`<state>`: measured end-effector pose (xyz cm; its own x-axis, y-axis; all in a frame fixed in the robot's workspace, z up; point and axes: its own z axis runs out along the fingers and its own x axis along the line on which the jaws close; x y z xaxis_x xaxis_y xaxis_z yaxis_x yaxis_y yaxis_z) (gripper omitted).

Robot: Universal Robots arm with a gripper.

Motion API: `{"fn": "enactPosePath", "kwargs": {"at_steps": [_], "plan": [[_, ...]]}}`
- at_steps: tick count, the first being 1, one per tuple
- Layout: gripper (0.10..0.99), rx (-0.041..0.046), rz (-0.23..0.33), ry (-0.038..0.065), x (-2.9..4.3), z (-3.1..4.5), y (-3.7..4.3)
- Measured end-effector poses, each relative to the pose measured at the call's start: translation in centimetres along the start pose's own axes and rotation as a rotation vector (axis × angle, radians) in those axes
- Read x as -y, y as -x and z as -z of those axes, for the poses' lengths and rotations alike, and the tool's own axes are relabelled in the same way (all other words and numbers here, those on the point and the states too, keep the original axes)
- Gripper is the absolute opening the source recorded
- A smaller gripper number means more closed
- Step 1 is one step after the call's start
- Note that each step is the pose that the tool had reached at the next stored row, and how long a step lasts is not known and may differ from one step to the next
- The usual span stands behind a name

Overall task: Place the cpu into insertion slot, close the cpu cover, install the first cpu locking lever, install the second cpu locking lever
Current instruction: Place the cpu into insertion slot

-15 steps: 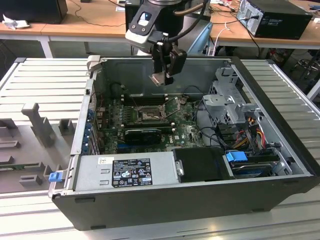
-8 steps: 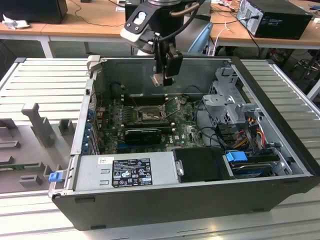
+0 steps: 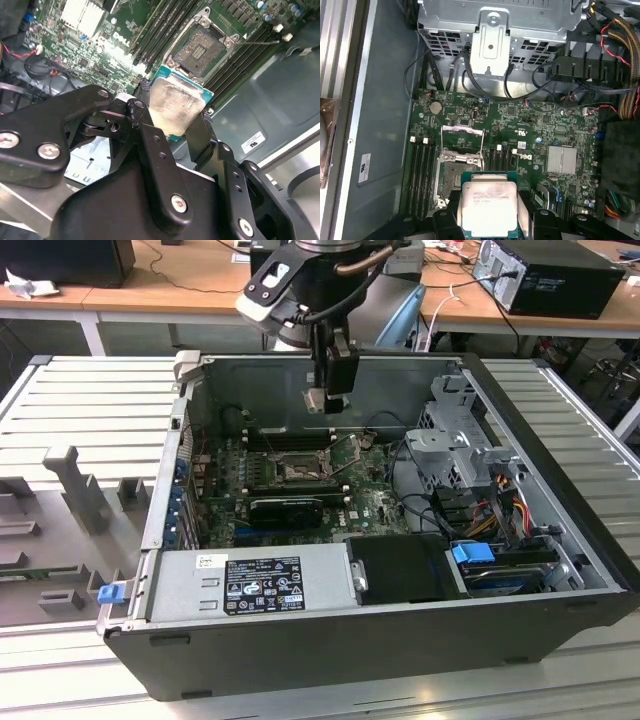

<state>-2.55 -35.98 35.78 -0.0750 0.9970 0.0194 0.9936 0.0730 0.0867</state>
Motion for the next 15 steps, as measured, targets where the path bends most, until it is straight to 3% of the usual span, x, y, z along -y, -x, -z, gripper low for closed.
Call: {"fn": "enactPosePath", "kwargs": {"at_steps": [5,11,15], "plan": [[0.529,0.0081,-0.094,0.002,0.02,-0.16,0.00],[0.529,0.0090,-0.103,0.000,0.18,-1.22,0.01],[0.529,0.0090,-0.104,-0.001,0.19,-1.44,0.01]]}}
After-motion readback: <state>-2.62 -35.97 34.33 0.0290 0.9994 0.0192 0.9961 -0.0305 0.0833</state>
